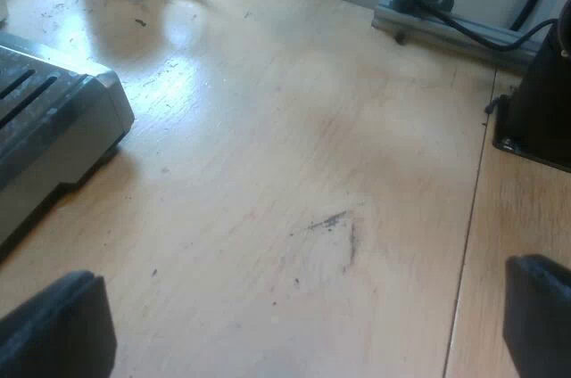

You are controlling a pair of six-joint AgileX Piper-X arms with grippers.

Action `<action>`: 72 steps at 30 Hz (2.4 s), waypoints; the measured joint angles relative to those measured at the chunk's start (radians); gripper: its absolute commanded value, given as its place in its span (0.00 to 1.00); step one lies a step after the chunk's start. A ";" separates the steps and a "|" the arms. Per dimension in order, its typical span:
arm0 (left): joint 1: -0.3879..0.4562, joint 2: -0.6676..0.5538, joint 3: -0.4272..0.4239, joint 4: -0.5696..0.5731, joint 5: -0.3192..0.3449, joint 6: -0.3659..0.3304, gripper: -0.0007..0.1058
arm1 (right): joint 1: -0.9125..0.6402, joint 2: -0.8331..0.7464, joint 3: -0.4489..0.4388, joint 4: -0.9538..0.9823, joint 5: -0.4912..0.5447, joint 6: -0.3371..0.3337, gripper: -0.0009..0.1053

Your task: Place mug into machine

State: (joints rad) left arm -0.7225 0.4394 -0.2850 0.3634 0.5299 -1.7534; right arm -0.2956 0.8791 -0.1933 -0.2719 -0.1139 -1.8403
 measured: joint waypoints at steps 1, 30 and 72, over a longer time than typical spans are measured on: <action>0.000 0.000 0.000 0.000 0.000 -0.004 0.86 | 0.000 0.041 0.000 -0.051 0.000 -0.008 0.68; 0.000 0.000 0.000 0.000 0.000 -0.005 0.86 | 0.000 0.713 -0.201 -0.623 -0.078 -0.037 0.68; 0.000 0.000 0.002 -0.031 -0.010 -0.005 0.86 | -0.001 0.477 -0.282 -0.288 -0.265 -0.165 0.01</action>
State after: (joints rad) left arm -0.7225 0.4394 -0.2832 0.3329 0.5195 -1.7581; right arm -0.2962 1.3560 -0.4758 -0.5602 -0.3790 -2.0056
